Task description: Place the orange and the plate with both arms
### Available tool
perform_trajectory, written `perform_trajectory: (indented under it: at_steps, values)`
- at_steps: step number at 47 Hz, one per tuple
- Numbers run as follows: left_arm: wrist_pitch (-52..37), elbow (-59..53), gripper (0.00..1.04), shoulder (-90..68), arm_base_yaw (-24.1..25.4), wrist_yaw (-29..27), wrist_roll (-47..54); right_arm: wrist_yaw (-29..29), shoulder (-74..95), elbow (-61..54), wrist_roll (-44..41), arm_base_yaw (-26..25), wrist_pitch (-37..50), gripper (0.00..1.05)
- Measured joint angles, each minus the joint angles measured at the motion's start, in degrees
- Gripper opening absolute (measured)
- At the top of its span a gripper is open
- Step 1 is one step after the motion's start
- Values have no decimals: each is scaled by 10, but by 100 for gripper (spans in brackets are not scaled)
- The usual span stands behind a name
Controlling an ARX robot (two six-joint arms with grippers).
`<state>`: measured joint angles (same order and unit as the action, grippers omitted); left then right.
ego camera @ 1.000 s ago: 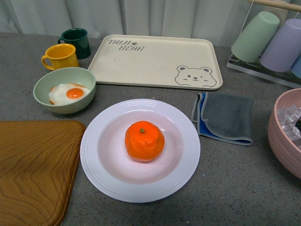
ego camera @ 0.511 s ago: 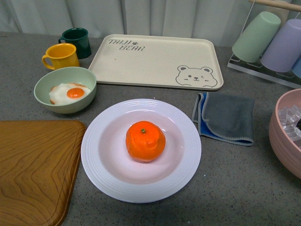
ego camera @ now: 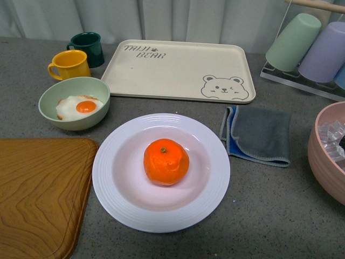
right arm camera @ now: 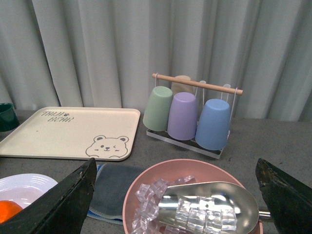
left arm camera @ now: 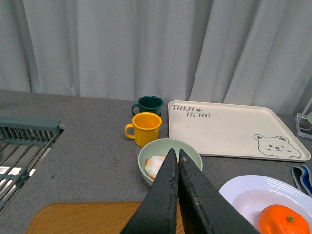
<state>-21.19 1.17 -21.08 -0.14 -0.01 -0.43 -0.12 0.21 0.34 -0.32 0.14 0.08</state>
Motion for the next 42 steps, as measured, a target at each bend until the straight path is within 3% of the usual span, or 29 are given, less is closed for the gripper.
perform_trajectory:
  at_steps: [32,36,42]
  values:
    - [113,0,4,114,0,0,0,0,0,0,0,0,0,95]
    - [205,0,4,193,0,0,0,0,0,0,0,0,0,95]
    - [210,0,4,208,0,0,0,0,0,0,0,0,0,95]
